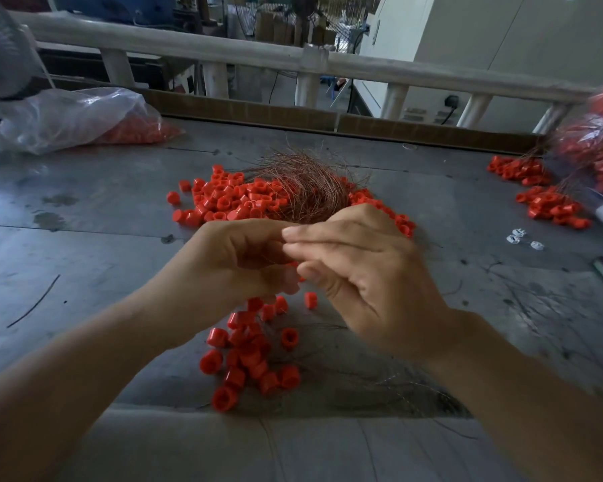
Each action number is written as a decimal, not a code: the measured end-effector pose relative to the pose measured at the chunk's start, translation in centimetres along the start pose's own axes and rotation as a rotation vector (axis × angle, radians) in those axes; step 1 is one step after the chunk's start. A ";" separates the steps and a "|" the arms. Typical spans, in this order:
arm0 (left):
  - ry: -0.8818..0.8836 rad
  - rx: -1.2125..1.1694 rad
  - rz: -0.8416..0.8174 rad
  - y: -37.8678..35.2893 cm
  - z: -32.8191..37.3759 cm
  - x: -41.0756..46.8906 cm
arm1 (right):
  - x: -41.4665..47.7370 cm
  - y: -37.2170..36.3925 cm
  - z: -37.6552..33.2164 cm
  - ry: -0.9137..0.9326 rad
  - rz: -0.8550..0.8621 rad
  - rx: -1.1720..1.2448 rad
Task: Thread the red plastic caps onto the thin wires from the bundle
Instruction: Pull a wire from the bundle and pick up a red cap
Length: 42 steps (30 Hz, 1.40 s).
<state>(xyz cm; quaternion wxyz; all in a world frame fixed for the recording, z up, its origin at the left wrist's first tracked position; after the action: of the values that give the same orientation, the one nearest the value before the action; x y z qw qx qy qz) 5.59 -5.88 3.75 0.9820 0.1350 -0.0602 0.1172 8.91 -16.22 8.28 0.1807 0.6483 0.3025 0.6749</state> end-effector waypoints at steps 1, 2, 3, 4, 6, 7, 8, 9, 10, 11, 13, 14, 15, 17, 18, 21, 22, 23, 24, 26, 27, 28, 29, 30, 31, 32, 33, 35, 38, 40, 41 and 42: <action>0.006 -0.036 -0.016 0.0 0.0 0.1 | 0.0 -0.1 -0.1 0.009 -0.003 0.018; 0.022 -0.069 -0.027 0.0 -0.2 0.1 | 0.0 -0.2 -0.2 0.016 -0.006 0.034; 0.037 -0.095 -0.036 0.0 -0.3 0.2 | -0.1 -0.2 -0.3 0.023 -0.008 0.043; 0.045 -0.115 -0.047 0.0 -0.4 0.2 | -0.1 -0.3 -0.3 0.029 -0.008 0.050; 0.040 -0.124 -0.060 -0.1 -0.3 0.1 | -0.2 -0.4 -0.3 0.022 -0.008 0.081; 0.030 -0.120 -0.065 -0.1 -0.1 0.0 | -0.2 -0.4 -0.1 -0.005 -0.010 0.111; 0.016 -0.123 -0.077 -0.3 0.1 -0.1 | -0.3 -0.4 0.2 -0.051 -0.019 0.148; -0.002 -0.135 -0.096 -0.4 0.4 -0.2 | -0.4 -0.4 0.6 -0.104 -0.034 0.184; -0.018 -0.153 -0.113 -0.4 0.6 -0.2 | -0.6 -0.6 0.9 -0.157 -0.056 0.213; -0.027 -0.172 -0.119 -0.4 0.7 -0.2 | -0.8 -0.7 1.2 -0.198 -0.078 0.224; -0.024 -0.202 -0.111 -0.3 0.8 -0.2 | -0.9 -0.7 1.3 -0.219 -0.091 0.179; -0.021 -0.205 -0.102 -0.3 0.8 -0.2 | -0.8 -0.5 1.3 -0.206 -0.079 0.158; -0.018 -0.204 -0.091 -0.2 0.8 -0.2 | -0.7 -0.2 1.3 -0.189 -0.060 0.146; -0.010 -0.207 -0.058 0.2 0.9 -0.1 | -0.6 0.5 1.3 -0.157 -0.019 0.099; -0.002 -0.208 -0.032 0.5 0.7 -0.1 | -0.6 0.8 1.4 -0.157 -0.002 0.067; 0.030 -0.189 0.019 1.0 0.5 0.1 | -0.9 1.1 2.3 -0.201 0.022 0.020; 0.033 -0.173 0.021 0.9 0.5 0.1 | -0.9 1.1 2.6 -0.219 0.019 0.014; 0.035 -0.151 0.031 0.8 0.5 0.1 | -0.9 1.1 2.8 -0.237 0.020 0.007; 0.033 -0.126 0.052 0.8 0.5 0.0 | -0.9 1.2 3.0 -0.258 0.025 0.000; 0.022 -0.059 0.122 1.1 0.6 -0.2 | -0.7 1.8 3.4 -0.296 0.036 -0.015; 0.019 -0.035 0.164 1.3 0.5 -0.3 | -0.7 2.1 3.6 -0.313 0.044 -0.012; 0.019 -0.033 0.199 1.6 0.4 -0.3 | -0.7 2.3 3.7 -0.332 0.056 0.006; 0.021 -0.048 0.225 1.8 0.3 -0.3 | -0.8 2.5 3.8 -0.354 0.069 0.046; 0.023 -0.060 0.241 1.9 0.2 -0.3 | -0.8 2.5 3.8 -0.375 0.080 0.105; 0.021 -0.063 0.246 1.8 0.2 -0.2 | -0.8 2.4 3.7 -0.390 0.085 0.166; 0.019 -0.059 0.243 1.6 0.3 -0.2 | -0.8 2.3 3.5 -0.397 0.084 0.213; 0.015 -0.056 0.234 1.4 0.3 -0.2 | -0.8 2.0 3.2 -0.396 0.078 0.243; 0.006 -0.062 0.204 0.9 0.5 -0.1 | -0.7 1.6 2.6 -0.380 0.063 0.278; -0.008 -0.051 0.183 0.6 0.7 -0.2 | -0.7 1.0 2.3 -0.380 0.041 0.322; -0.005 -0.041 0.195 0.7 0.8 -0.3 | -0.8 0.8 2.2 -0.384 0.031 0.349; -0.003 -0.034 0.200 0.7 0.8 -0.3 | -0.8 0.7 2.2 -0.385 0.029 0.359; -0.005 -0.028 0.200 0.7 0.8 -0.3 | -0.9 0.7 2.2 -0.387 0.027 0.368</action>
<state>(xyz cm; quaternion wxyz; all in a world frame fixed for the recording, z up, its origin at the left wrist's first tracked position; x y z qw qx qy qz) 5.09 -5.50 4.64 0.9670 0.1148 -0.0776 0.2137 11.23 -16.90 7.96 0.1053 0.7911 0.3715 0.4744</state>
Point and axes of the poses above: each hand's wrist, its own x-axis towards the middle knuckle, its own y-axis out of the back of the hand, z = x × y, the point moved 8 cm from there along x, towards the middle knuckle, and after that the axes turned 6 degrees about y, right-handed, at the moved point
